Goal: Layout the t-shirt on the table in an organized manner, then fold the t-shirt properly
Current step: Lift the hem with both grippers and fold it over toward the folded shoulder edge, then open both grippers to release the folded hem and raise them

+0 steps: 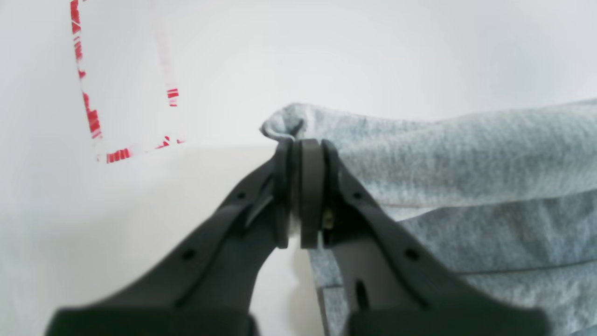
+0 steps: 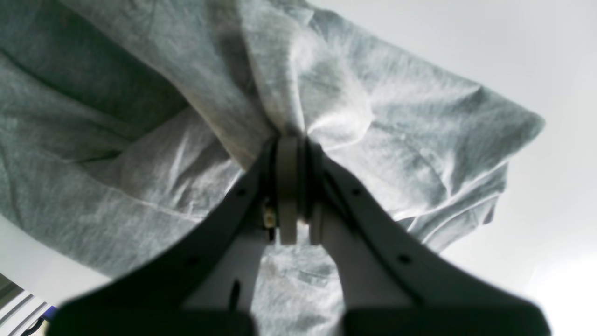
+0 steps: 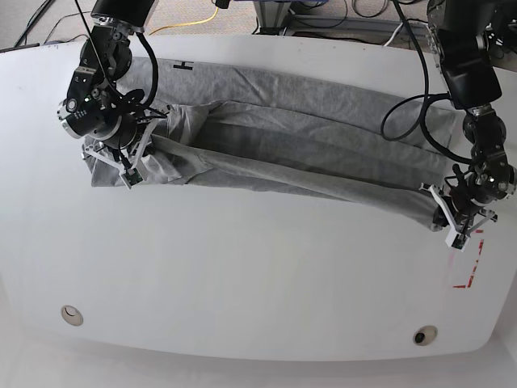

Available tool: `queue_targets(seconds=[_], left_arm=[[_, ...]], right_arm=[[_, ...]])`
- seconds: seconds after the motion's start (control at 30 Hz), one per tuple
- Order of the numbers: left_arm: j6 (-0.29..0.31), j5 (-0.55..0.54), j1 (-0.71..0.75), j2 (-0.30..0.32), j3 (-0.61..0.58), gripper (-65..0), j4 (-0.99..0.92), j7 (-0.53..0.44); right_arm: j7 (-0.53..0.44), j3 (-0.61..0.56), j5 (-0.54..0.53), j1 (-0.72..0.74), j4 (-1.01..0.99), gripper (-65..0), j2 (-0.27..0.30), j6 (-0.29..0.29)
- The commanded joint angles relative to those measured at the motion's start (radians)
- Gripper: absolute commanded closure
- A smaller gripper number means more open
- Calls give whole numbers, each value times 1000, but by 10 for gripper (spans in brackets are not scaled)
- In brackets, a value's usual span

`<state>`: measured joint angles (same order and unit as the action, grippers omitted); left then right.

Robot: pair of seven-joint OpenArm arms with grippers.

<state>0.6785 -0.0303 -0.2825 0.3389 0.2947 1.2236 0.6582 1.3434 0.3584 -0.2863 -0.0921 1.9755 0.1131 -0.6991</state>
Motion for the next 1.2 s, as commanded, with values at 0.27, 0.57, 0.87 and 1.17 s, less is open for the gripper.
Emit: queue_targets(seconds=[0.27,0.57,0.87,1.17], left_arm=[[-3,-9,7,41,-1,0,22,-16],[20,-9,56,59,-1,-187,23,-16],[20,-7,95,98,-1,-356,22,16],[20,-7,91,154,-1,-596,55,99]], right_arm=[[-9,0,-3,-24,20,-6,7,1],[-9,0,-1,-50,15,-8,-17,1],[-9,6,3,-70,18,-354,-16,1],[-9,8,0,-68,51,-650,43,1]])
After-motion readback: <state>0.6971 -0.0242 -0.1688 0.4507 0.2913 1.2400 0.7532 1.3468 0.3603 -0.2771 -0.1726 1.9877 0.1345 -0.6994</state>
